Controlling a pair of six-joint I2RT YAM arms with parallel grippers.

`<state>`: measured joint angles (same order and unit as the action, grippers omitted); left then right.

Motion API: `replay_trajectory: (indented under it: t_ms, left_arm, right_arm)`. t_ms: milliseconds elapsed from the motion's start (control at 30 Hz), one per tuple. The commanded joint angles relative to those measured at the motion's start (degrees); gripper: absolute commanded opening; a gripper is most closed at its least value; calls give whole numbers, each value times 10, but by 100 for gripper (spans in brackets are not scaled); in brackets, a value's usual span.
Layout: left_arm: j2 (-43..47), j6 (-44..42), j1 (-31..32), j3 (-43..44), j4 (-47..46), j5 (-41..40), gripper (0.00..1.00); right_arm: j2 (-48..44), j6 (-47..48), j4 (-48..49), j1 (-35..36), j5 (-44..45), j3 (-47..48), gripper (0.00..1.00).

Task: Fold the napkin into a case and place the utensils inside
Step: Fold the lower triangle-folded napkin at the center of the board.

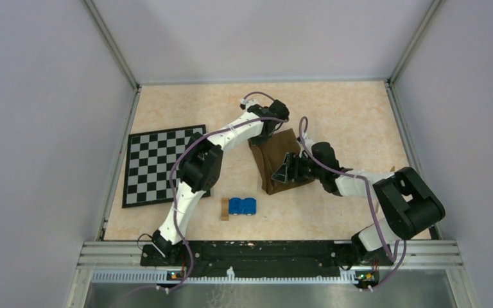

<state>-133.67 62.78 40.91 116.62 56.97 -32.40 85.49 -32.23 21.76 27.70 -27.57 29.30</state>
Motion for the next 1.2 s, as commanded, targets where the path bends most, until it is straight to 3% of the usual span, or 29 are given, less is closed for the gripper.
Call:
replay_trajectory:
  t_ms: [0, 200, 533, 767, 933, 1167]
  left_arm:
    - [10, -16, -1, -1, -16, -9, 0]
    - [21, -19, -1, -20, -25, -12, 0]
    - [34, -15, -5, -43, -32, -9, 0]
    - [36, -12, -11, -49, -34, -2, 0]
    - [39, -7, -11, -50, -33, 3, 0]
    - [46, -4, -12, -51, -32, 2, 0]
  right_arm:
    - [13, 27, 80, 8, 21, 40, 76]
    - [49, 49, 123, 63, 84, 80, 78]
    - [109, 117, 32, 163, 315, 151, 78]
    - [115, 131, 45, 175, 324, 141, 73]
    - [115, 131, 30, 175, 333, 148, 61]
    - [91, 104, 36, 175, 348, 125, 26]
